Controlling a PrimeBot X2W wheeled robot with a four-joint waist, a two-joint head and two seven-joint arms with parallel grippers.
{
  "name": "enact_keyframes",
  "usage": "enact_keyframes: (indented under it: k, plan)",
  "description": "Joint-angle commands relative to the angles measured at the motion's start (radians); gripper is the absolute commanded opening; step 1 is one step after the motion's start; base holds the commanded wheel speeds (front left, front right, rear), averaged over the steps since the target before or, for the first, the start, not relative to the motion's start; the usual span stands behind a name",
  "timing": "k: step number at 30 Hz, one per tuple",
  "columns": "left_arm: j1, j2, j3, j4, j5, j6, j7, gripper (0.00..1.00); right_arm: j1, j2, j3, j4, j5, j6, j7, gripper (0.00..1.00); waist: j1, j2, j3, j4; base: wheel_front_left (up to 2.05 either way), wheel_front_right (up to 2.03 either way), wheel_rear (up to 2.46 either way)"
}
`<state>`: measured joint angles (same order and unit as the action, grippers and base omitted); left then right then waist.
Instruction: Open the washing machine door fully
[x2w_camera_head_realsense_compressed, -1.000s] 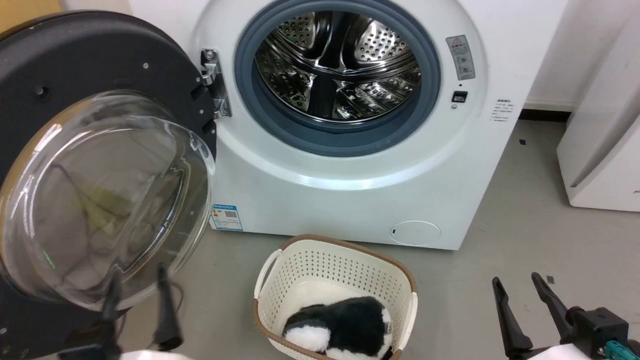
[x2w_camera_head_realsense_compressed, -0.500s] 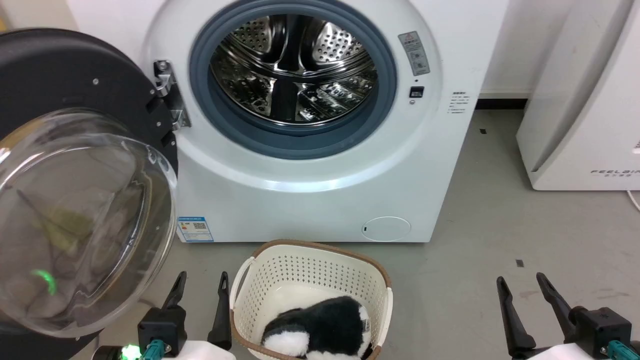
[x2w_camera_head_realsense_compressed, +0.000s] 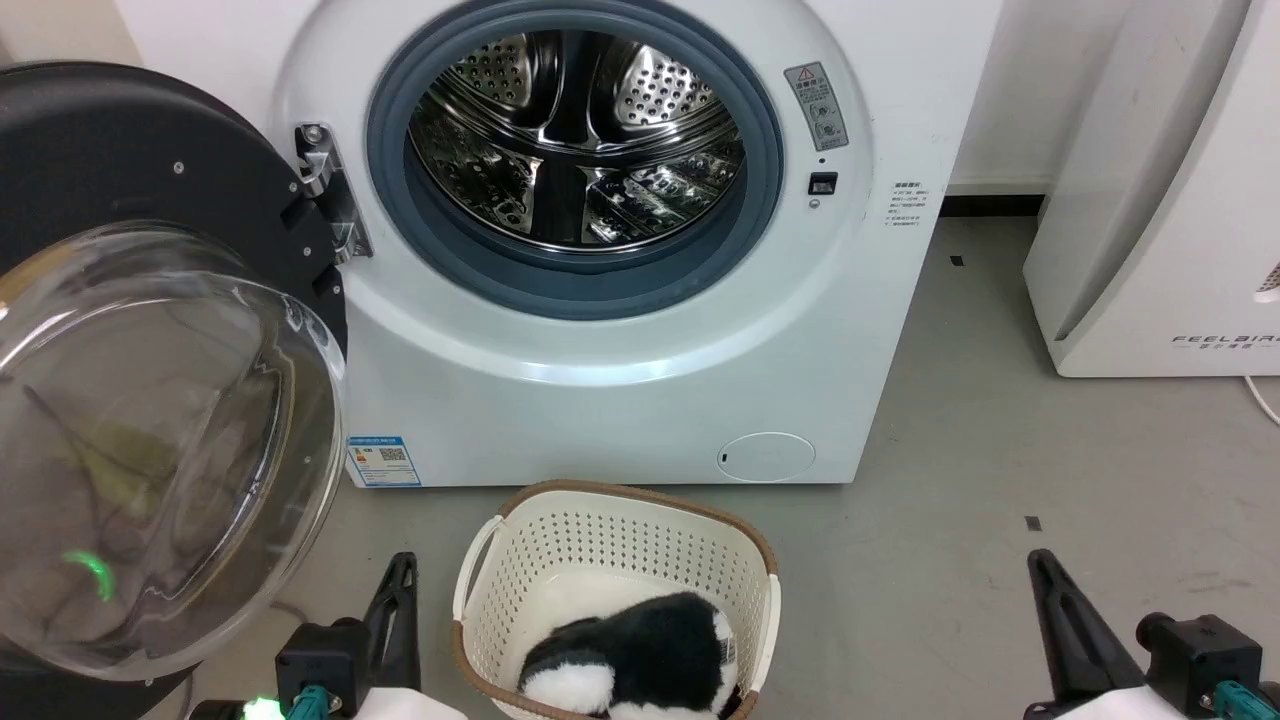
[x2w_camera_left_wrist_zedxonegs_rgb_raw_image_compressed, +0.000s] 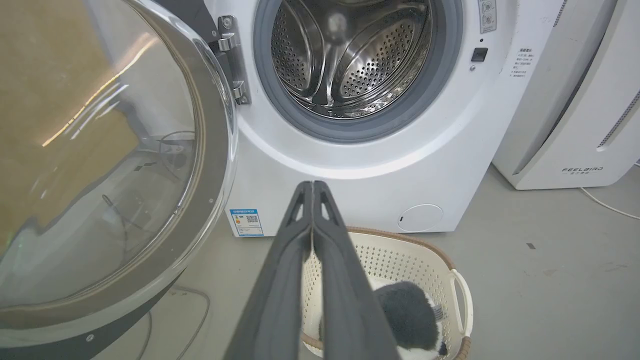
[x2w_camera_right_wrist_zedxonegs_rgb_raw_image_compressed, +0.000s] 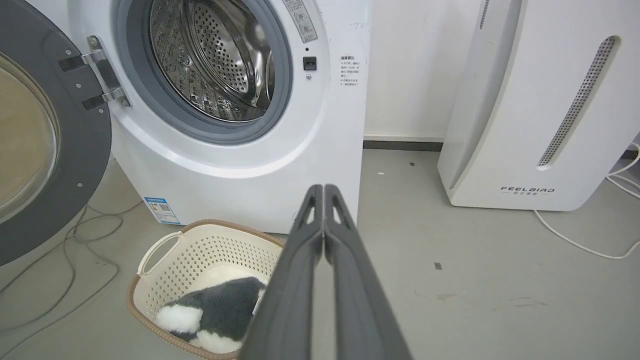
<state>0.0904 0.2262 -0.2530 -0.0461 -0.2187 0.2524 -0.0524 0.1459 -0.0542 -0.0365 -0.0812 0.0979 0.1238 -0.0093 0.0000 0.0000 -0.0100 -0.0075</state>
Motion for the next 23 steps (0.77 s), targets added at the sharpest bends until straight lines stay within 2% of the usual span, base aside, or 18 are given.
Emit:
enact_keyframes:
  k: [1,23]
  plan:
    - [-0.001,-0.001,0.002,0.000,0.001,-0.001,0.000,0.00,-0.001,0.000,0.000,0.000,-0.001,0.000,0.000,0.00,0.0000,0.0000,0.000,0.000,0.00,0.00,0.00]
    - [-0.016,-0.032,0.046,0.008,0.040,-0.046,0.010,0.00,-0.026,0.001,0.007,0.015,-0.018,0.001,0.002,0.00,0.0000,0.0000,0.002,0.001,0.00,0.00,0.00]
